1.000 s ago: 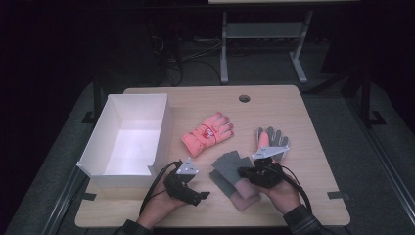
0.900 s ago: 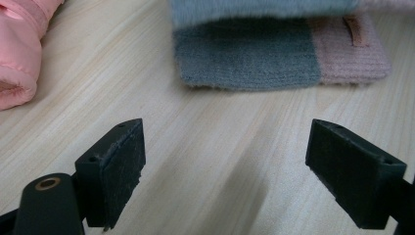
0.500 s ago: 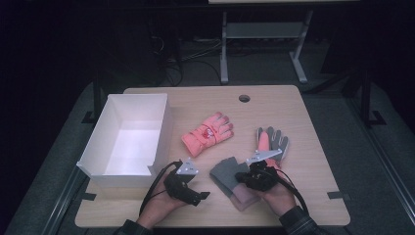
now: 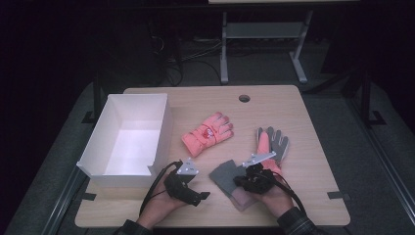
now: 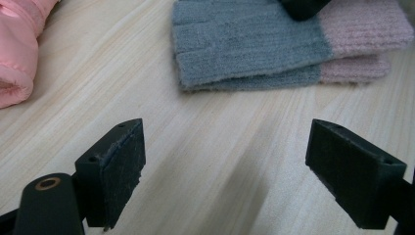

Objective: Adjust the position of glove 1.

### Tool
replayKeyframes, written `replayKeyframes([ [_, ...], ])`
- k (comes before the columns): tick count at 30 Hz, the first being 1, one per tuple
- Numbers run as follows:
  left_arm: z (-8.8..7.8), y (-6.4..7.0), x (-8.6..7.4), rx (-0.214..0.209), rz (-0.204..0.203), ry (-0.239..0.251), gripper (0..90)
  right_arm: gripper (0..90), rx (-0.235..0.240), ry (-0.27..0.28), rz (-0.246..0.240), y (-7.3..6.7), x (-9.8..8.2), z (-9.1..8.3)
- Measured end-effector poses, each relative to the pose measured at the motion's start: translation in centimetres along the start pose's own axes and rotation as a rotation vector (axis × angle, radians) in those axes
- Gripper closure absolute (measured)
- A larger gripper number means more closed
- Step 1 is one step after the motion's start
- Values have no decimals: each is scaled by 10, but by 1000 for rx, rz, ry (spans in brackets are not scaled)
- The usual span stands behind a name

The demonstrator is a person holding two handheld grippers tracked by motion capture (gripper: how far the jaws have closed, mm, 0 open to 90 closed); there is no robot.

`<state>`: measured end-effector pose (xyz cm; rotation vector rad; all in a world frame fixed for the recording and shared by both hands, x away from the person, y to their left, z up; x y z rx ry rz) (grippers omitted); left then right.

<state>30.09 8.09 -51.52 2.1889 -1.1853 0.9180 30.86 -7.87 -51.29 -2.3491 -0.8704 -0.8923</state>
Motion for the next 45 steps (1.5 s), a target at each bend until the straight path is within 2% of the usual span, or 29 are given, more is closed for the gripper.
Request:
replayKeyframes([
  [3,0,0,0,-1,0,-1,149,824,-1,0,6,0,0,1],
  [4,0,1,0,-7,-3,-1,173,735,10,8,-7,0,1,-1],
  [6,0,1,0,-12,-9,2,198,704,7,29,-16,1,5,-7],
  [7,-1,1,0,-9,-11,5,198,704,7,29,-16,1,5,-7],
  [8,-2,1,1,-14,-8,10,269,741,8,67,-16,2,10,-14],
  [10,-3,2,1,-16,-6,11,292,770,7,71,-17,3,10,-16],
  [11,-4,3,1,-21,-4,15,355,808,2,81,-20,5,11,-20],
  [12,-5,5,2,-31,-2,17,490,877,1,83,-27,8,10,-26],
  [13,-5,5,2,-31,-2,17,547,877,1,83,-27,8,10,-26],
  [14,-5,7,2,-38,-13,15,656,899,4,75,-45,10,6,-32],
  [18,-7,11,8,-59,-21,18,881,900,9,87,-62,15,0,-44],
  [20,-5,14,9,-64,-23,12,894,900,10,79,-75,20,-7,-52],
  [22,-2,14,9,-64,-7,-2,894,900,-1,68,-76,26,-13,-56],
  [24,0,15,10,-64,-14,5,894,900,0,68,-77,28,-15,-58],
  [25,3,16,11,-65,-10,-1,894,900,-8,60,-70,34,-21,-62],
  [29,9,18,12,-70,6,-17,893,900,-14,47,-63,39,-28,-64],
  [30,12,20,14,-65,-3,-6,893,900,-10,31,-65,41,-32,-63],
  [31,13,20,15,-70,10,-16,893,900,-10,31,-65,41,-32,-63],
  [34,17,20,18,-73,13,-18,894,900,-6,14,-73,41,-35,-59],
  [36,21,21,21,-81,3,-9,894,900,-10,2,-94,40,-36,-55],
  [42,28,22,26,-94,-9,9,894,900,-7,-6,-93,41,-36,-52],
  [45,31,22,24,-94,-4,-1,894,900,-4,-16,-100,41,-36,-50],
])
Point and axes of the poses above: each handheld gripper's, and its own axes: z roughly forward along the jaws, x roughly out of its top, y roughly to its right, the point moved 9 cm from there along z, roughly forward along the jaws, and after that the axes turned 7 degrees about y, right-handed, at the moved point
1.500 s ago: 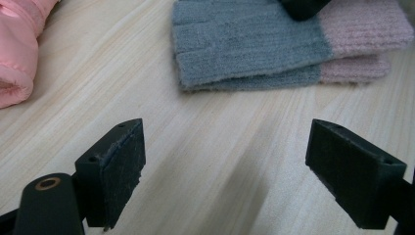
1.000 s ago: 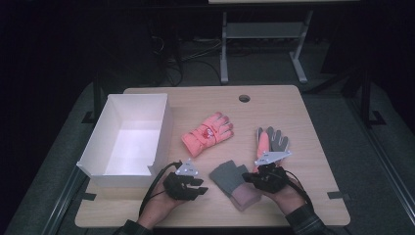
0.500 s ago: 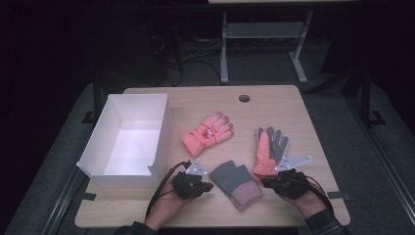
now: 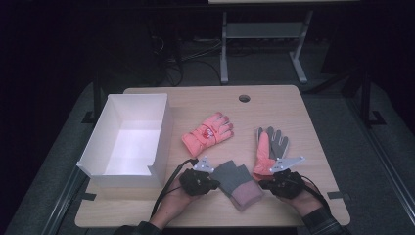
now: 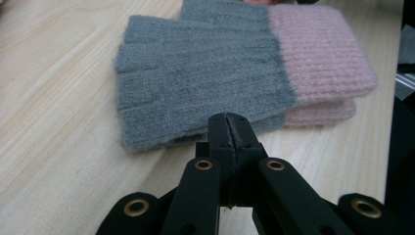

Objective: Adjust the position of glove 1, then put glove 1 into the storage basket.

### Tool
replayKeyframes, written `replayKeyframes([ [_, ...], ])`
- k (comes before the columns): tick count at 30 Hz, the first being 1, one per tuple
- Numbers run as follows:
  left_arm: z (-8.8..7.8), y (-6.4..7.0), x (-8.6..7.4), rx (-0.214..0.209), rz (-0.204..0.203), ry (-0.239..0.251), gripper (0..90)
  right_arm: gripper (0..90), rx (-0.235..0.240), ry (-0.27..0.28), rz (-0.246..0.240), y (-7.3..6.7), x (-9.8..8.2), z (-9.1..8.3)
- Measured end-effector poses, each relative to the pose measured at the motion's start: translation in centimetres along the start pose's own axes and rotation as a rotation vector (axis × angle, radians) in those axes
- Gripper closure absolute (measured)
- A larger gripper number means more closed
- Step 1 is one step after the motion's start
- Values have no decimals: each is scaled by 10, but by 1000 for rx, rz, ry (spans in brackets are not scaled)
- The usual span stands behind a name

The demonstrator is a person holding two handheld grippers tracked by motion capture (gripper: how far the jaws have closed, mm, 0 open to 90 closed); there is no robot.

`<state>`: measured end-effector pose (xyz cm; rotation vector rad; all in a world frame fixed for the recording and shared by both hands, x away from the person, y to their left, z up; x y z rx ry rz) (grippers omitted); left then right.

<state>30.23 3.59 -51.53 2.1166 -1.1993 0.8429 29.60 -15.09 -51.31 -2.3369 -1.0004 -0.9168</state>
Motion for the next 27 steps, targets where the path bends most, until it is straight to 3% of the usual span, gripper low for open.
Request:
replayKeyframes([
  [1,1,-2,-1,1,15,-15,894,900,4,-4,-10,-2,0,2],
  [3,4,-1,0,1,1,-11,894,900,4,-12,-14,-3,-2,2],
  [5,7,0,0,4,16,-28,894,900,5,-18,-12,-4,-4,3],
  [13,15,-2,4,27,9,-32,894,900,16,-28,-19,-4,-5,4],
  [17,15,-8,7,39,23,-36,894,900,23,-34,-25,-6,-4,5],
  [26,12,-24,12,65,14,-27,894,900,59,-37,-41,-19,0,13],
  [27,13,-25,14,68,-2,-15,895,900,69,-38,-47,-22,1,15],
])
Point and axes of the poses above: each handheld gripper's, and its own axes: z roughly forward along the jaws, x roughly out of its top, y roughly to its right, the point moved 9 cm from there along z, roughly forward along the jaws, and after that the axes turned 7 degrees about y, right-handed, at the moved point
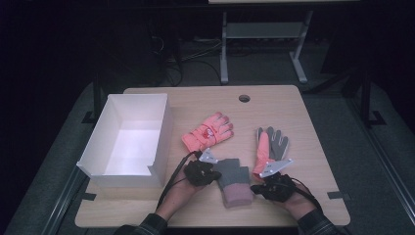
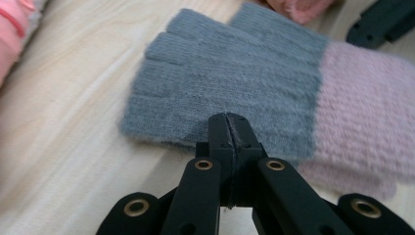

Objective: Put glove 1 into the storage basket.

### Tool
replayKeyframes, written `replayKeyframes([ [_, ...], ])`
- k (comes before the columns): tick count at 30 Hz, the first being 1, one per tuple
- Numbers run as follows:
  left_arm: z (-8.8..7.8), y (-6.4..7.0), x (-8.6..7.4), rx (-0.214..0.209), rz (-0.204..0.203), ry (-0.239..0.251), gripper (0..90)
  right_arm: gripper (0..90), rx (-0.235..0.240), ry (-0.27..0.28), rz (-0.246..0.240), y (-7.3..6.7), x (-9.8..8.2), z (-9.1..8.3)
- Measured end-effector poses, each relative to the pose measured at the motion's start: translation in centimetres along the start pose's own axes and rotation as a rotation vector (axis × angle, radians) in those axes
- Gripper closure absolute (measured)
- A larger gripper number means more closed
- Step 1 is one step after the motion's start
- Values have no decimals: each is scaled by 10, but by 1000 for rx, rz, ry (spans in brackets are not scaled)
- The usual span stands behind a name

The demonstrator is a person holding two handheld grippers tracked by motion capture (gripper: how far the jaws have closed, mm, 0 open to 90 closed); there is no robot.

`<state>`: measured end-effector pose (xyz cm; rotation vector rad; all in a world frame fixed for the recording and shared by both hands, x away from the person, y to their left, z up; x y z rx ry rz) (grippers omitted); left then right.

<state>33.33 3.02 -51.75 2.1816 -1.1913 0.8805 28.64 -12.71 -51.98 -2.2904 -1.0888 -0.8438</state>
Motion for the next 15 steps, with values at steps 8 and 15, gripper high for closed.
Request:
replayKeyframes([
  [8,0,-14,3,16,-5,-10,895,900,37,2,-12,-11,6,9],
  [15,1,-21,6,23,-29,5,895,900,63,3,-41,-24,12,18],
])
Point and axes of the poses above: each handheld gripper's, and its own axes: z roughly forward along the jaws, x roughly out of its top, y roughly to its right, the point moved 9 cm from there along z, roughly forward along the jaws, and after that the axes turned 7 degrees about y, right-handed, at the moved point
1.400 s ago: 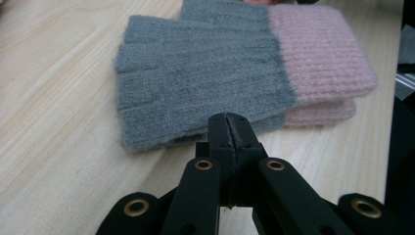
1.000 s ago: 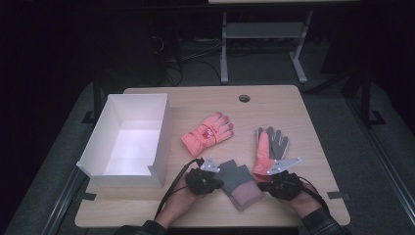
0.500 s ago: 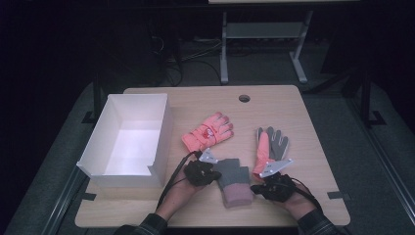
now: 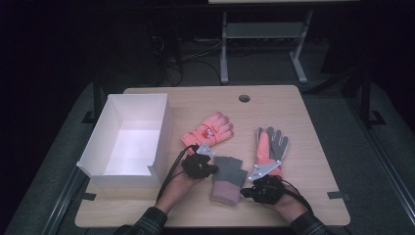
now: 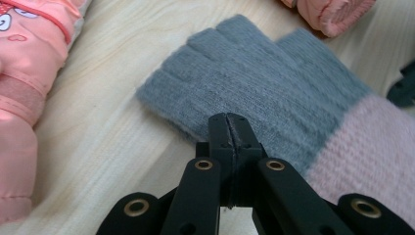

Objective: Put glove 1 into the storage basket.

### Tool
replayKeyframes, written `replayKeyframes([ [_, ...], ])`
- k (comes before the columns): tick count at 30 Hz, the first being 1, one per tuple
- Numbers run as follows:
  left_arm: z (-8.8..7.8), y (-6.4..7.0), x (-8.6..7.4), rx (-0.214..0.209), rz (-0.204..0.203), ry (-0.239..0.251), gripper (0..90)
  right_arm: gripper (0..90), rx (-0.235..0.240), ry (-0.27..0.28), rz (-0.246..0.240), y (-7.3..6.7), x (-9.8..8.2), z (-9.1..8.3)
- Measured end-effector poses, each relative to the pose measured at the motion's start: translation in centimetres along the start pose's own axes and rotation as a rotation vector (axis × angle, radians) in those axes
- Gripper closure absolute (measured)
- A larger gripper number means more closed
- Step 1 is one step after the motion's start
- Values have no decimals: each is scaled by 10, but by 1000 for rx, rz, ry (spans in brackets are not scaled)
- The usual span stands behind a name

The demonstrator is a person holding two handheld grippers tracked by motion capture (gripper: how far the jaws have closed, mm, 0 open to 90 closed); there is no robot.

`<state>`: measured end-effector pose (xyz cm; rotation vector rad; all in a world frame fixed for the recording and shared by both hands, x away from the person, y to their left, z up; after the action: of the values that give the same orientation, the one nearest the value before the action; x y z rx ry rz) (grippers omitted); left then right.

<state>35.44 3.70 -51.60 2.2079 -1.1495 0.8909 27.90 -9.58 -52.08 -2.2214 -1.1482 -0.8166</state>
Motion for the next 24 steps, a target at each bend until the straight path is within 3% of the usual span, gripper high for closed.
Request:
replayKeyframes([
  [4,2,-2,3,-4,-18,10,895,900,18,-2,-7,-8,4,6],
  [17,6,-2,8,-11,-21,11,895,900,76,16,-44,-31,20,28],
  [22,6,-1,9,-16,-18,10,895,900,80,14,-65,-33,22,31],
  [24,1,0,12,-22,-33,31,893,900,77,21,-60,-31,22,29],
])
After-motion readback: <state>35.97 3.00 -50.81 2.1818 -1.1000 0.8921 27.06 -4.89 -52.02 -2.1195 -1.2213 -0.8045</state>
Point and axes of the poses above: each handheld gripper's, and its own axes: z roughly forward along the jaws, x roughly out of its top, y roughly to its right, the point moved 9 cm from there along z, roughly forward along the jaws, and after that the axes turned 7 degrees about y, right-handed, at the moved point
